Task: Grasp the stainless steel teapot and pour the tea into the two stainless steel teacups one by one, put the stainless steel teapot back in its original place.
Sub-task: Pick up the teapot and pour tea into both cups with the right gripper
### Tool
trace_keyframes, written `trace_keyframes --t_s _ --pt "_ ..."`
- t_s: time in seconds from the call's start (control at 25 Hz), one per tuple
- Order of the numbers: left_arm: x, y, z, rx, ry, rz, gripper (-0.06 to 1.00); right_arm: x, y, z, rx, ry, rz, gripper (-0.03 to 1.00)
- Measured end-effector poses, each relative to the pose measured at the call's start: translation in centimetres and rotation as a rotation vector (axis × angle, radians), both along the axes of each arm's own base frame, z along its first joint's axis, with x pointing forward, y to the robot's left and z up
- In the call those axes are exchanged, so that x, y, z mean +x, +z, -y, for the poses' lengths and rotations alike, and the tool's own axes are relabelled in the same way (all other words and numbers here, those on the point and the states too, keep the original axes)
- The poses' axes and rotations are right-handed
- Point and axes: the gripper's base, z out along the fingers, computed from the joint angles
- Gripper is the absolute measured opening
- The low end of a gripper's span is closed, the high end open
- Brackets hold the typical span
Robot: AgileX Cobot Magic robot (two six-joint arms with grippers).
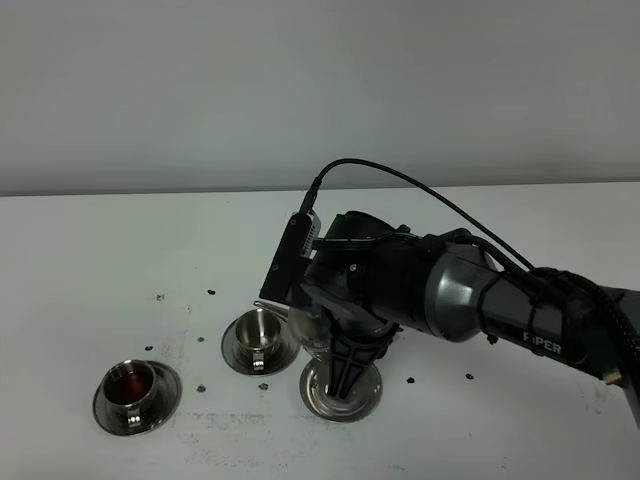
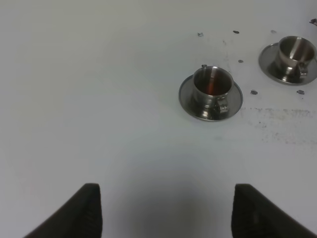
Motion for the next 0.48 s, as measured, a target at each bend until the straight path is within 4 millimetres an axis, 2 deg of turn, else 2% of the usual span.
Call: trace_keyframes --t_s 0.32,0.48 --pt "0.0 0.0 0.0 0.000 0.000 0.000 0.61 0.2 -1.3 -0.1 -0.042 0.015 -0.005 0.21" --pt "0.0 0.0 0.0 0.000 0.000 0.000 0.61 0.2 -1.3 -0.2 -0.056 0.030 0.007 0.21"
